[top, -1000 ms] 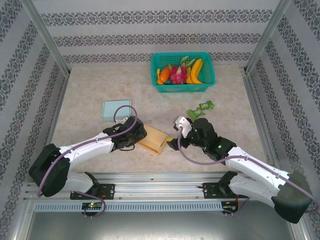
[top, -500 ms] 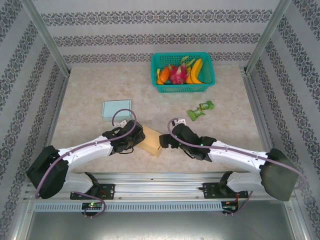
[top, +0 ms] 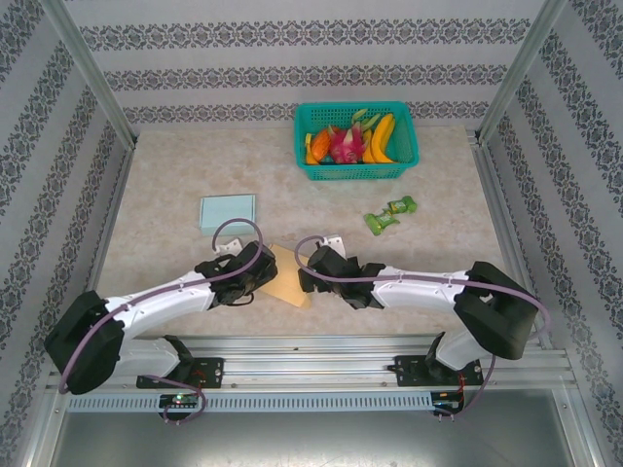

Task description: Fold the paper box

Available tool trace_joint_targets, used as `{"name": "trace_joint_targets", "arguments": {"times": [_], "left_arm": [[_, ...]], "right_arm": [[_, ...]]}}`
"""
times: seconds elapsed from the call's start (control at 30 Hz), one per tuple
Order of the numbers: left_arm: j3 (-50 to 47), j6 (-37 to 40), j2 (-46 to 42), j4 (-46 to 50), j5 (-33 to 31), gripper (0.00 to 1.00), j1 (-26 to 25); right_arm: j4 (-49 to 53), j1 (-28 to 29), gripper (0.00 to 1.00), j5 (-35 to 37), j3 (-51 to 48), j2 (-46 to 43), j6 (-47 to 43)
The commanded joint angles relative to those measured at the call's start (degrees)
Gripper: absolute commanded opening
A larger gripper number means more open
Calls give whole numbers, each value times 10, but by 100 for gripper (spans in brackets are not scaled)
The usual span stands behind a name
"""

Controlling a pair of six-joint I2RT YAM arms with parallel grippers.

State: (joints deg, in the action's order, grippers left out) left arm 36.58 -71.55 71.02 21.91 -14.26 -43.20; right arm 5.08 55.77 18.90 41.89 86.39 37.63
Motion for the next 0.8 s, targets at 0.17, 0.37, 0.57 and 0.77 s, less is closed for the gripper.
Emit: {"name": "trace_joint_targets", "arguments": {"times": [0.17,0.37,0.57,0.77], "left_arm": [[-36,110,-99,59,-50,80,-7],[-28,202,-117,28,9,100,-5],[18,225,-21,35,60,100,6],[21,197,39,15,55,97,7]], "right_arm": [[-10,5,98,26,-4,24,-13],[-70,7,98,-19,-28,18,-66],[-84,7,98,-46,-41,9,-103],[-86,7,98,-50,-45,4,-113]]}}
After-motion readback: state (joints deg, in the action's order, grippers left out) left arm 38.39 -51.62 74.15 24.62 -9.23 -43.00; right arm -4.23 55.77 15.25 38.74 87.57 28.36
